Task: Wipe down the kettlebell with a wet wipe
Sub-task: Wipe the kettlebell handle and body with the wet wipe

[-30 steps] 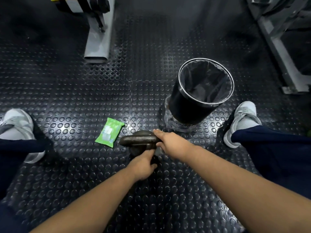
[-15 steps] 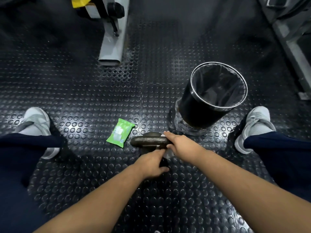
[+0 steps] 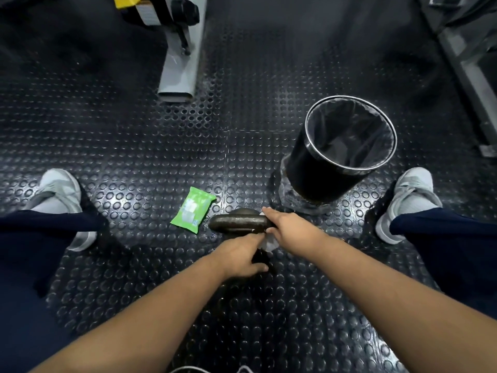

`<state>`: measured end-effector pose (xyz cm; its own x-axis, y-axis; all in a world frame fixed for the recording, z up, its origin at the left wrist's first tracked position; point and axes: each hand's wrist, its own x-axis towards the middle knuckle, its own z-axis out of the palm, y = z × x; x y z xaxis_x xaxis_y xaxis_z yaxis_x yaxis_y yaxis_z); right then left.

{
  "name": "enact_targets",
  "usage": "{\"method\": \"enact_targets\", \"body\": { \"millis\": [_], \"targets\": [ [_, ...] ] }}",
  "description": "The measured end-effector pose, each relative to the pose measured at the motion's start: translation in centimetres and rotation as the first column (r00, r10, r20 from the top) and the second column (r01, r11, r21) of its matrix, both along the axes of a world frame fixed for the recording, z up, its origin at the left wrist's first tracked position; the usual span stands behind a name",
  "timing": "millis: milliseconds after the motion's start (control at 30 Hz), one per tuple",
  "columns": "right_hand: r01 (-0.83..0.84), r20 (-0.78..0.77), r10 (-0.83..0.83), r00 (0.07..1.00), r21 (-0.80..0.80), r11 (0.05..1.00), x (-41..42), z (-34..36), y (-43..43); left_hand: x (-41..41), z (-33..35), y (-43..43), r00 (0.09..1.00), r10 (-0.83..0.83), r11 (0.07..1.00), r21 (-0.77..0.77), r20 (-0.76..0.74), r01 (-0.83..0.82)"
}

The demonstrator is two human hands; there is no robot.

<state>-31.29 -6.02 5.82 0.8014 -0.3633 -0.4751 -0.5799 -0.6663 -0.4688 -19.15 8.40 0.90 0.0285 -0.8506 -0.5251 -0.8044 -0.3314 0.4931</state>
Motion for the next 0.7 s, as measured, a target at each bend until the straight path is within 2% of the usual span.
{"method": "enact_targets", "body": {
  "millis": [200, 267, 333, 433, 500, 600, 700],
  "targets": [
    [0.002, -0.043, -0.003, 0.999, -0.007, 1.000, 0.3, 0.2, 0.1, 0.2, -0.2, -3.7, 0.983, -0.114, 0.973, 0.217, 0.147, 0.081],
    [0.004, -0.054, -0.005, 0.999, -0.006, 1.000, 0.4, 0.2, 0.1, 0.0, -0.3, -3.6, 0.998, -0.031, 0.983, 0.180, 0.053, 0.021],
    [0.001, -0.065, 0.000, 0.998, 0.007, 1.000, 0.3, 0.2, -0.1, 0.0, -0.1, -2.2, 0.987, 0.102, 0.990, 0.114, -0.123, -0.088],
    [-0.002, -0.070, 0.003, 0.998, 0.012, 1.000, 0.2, 0.2, -0.1, -0.8, 0.5, 0.0, 0.884, 0.295, 0.955, 0.110, -0.362, -0.274],
    [0.005, -0.070, -0.004, 0.998, 0.014, 1.000, 0.2, 0.2, -0.1, -2.0, -0.1, 0.6, 0.808, 0.393, 0.915, 0.098, -0.439, -0.392],
    [0.000, -0.063, 0.001, 0.998, 0.014, 1.000, 0.3, 0.1, -0.1, -2.7, 0.0, 0.4, 0.795, 0.437, 0.896, 0.133, -0.421, -0.423],
    [0.014, -0.068, -0.013, 0.998, 0.023, 1.000, 0.2, 0.1, -0.1, -1.8, 0.8, -1.3, 0.902, 0.362, 0.923, 0.225, -0.234, -0.312]
  ]
}}
